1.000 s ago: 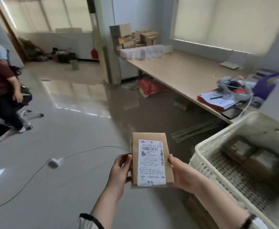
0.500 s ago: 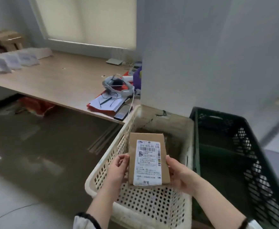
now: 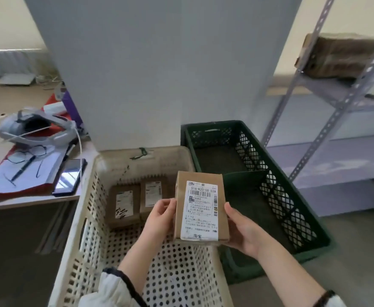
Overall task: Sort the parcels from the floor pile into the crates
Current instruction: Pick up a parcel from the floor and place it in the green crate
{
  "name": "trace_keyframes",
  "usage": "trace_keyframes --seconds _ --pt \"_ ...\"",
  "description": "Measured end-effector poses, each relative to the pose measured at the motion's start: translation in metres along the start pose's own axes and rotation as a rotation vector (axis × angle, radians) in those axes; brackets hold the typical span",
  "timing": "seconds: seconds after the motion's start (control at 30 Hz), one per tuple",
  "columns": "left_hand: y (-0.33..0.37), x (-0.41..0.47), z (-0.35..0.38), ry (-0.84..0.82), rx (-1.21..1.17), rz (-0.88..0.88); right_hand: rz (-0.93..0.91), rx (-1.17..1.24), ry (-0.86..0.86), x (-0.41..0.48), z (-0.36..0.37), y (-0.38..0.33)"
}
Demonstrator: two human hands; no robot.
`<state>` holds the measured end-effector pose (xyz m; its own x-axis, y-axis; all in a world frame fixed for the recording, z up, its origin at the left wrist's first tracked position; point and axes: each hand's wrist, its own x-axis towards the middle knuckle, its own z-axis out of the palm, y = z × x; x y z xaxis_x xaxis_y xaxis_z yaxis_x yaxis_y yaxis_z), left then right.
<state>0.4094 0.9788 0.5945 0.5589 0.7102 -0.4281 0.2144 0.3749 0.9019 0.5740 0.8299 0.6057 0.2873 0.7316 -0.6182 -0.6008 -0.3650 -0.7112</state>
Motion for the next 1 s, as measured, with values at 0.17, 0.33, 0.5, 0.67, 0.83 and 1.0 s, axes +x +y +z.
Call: trace_keyframes --seconds 0.17,0.33,0.5,0.67,0.83,1.0 --pt "0.014 0.059 0.09 -0.109 0.119 -0.12 -0.022 0.017 0.153 0.006 -0.085 -0.046" --pt "0.004 0.118 0.174 -0.172 0.191 -0.383 0.082 -0.025 0.261 0.046 -0.166 -0.075" --pt "-0.032 0.165 0.218 -0.187 0.216 -0.504 0.248 -0.028 0.221 0.107 -0.227 -0.077" --pt "-0.071 0.193 0.232 -0.046 0.137 -0.647 0.342 -0.006 0.204 0.16 -0.251 -0.053" --pt "-0.096 0.202 0.235 0.081 0.08 -0.639 0.352 0.027 0.238 0.19 -0.251 -0.032" --pt "-0.094 0.202 0.237 0.111 0.088 -0.597 0.353 0.036 0.194 0.195 -0.26 -0.028"
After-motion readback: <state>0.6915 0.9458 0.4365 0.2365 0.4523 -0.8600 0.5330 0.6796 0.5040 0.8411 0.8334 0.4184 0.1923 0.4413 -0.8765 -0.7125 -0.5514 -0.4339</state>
